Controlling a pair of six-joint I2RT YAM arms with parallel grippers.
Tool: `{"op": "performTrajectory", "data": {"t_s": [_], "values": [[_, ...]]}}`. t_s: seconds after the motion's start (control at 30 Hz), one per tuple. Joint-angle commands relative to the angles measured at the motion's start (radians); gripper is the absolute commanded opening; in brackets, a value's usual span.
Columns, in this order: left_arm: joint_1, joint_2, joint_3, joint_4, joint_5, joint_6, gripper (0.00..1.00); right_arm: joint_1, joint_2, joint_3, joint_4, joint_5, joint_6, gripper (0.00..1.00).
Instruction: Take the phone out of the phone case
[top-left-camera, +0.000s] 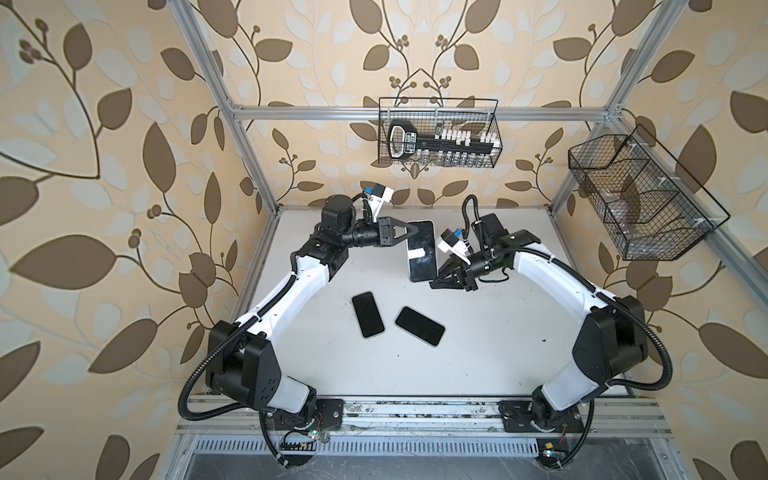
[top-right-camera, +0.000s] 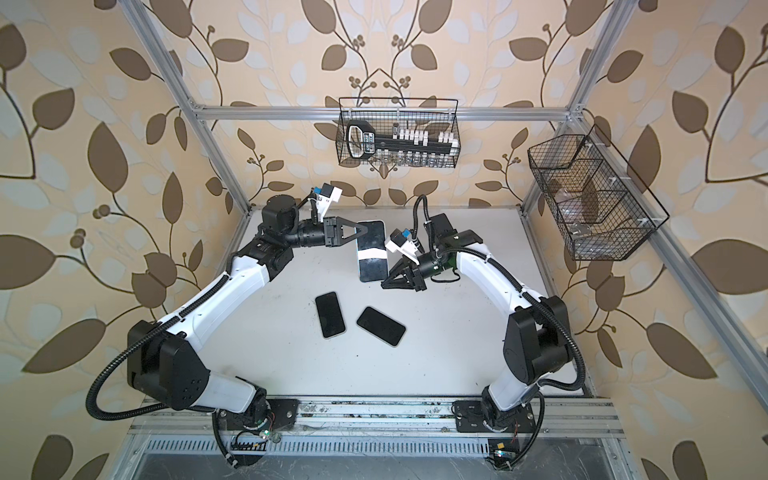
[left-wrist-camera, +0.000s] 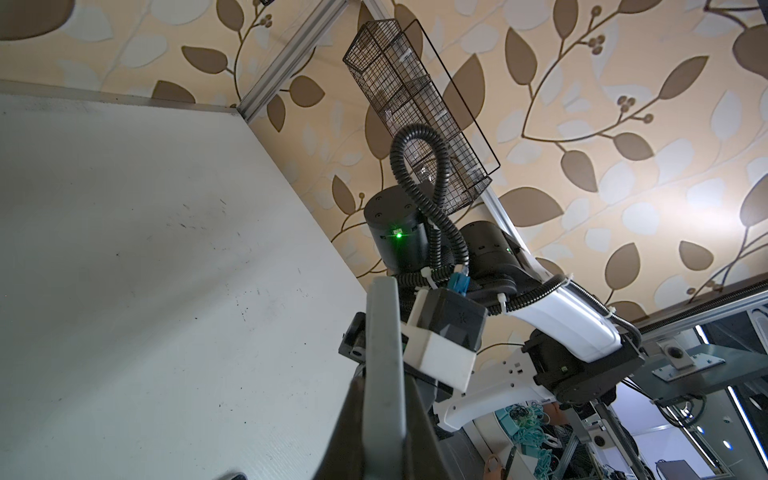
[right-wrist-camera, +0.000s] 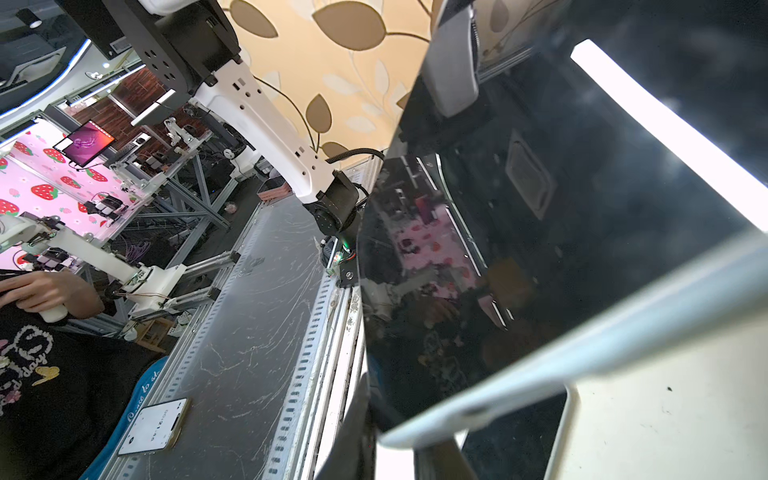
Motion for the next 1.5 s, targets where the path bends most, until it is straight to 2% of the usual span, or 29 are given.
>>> {"op": "performTrajectory", "data": {"t_s": [0.0, 0.27, 0.5, 0.57, 0.67, 1.03, 1.47], "values": [[-0.024, -0.052, 0.004, 0.051, 0.040, -0.006, 0.00, 0.003, 0.011, 0.035, 0.004, -0.022, -0.027, 0.12], [-0.040, -0.056, -0.015, 0.084, 0.036, -0.029, 0.00, 0.009, -0.012, 0.022, 0.042, -0.017, 0.005, 0.02], [-0.043, -0.055, -0.023, 0.138, 0.032, -0.085, 0.00, 0.018, -0.061, -0.045, 0.201, 0.029, 0.125, 0.02], [-0.048, -0.057, -0.027, 0.171, 0.024, -0.143, 0.00, 0.021, -0.100, -0.106, 0.328, 0.063, 0.210, 0.02], [-0.053, -0.061, -0.027, 0.176, 0.015, -0.192, 0.00, 0.018, -0.131, -0.142, 0.439, 0.101, 0.269, 0.02], [-0.074, -0.109, -0.064, 0.168, -0.005, -0.272, 0.00, 0.010, -0.127, -0.197, 0.535, 0.145, 0.317, 0.03], [-0.084, -0.100, -0.073, 0.277, -0.008, -0.364, 0.00, 0.004, -0.160, -0.277, 0.698, 0.231, 0.428, 0.04]]}}
